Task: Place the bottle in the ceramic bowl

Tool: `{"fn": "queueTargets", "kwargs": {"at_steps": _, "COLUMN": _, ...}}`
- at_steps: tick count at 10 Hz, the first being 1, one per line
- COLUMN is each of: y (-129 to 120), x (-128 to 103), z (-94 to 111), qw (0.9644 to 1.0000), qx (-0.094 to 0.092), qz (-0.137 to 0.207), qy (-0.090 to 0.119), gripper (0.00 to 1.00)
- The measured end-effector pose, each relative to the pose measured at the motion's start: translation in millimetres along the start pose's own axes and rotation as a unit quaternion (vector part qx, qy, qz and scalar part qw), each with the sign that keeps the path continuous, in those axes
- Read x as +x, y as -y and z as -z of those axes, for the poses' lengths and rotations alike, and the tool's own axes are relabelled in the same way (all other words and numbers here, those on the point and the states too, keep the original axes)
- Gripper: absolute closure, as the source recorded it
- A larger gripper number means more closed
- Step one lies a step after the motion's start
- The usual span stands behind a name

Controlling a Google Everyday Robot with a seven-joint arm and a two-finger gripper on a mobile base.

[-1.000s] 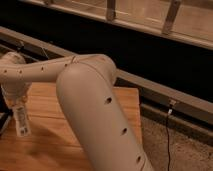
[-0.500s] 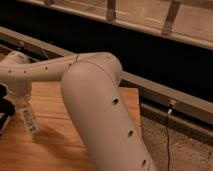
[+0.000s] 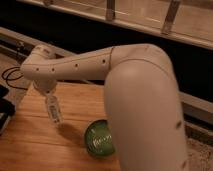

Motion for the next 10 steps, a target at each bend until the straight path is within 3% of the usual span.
{"fn": "queueTargets", "kwargs": {"at_steps": 3, "y": 37.1, "x": 28.0, "z": 32.0, "qw": 0.9987, "qx": 0.029, "qz": -0.037, "qy": 0.02, "gripper": 1.0}}
{"fn": "queueTargets", "kwargs": {"at_steps": 10, "y": 38.8, "x": 29.1, "z": 30.6, "qw": 0.9986, "qx": 0.032, "qz": -0.039, "qy": 0.017, "gripper": 1.0}}
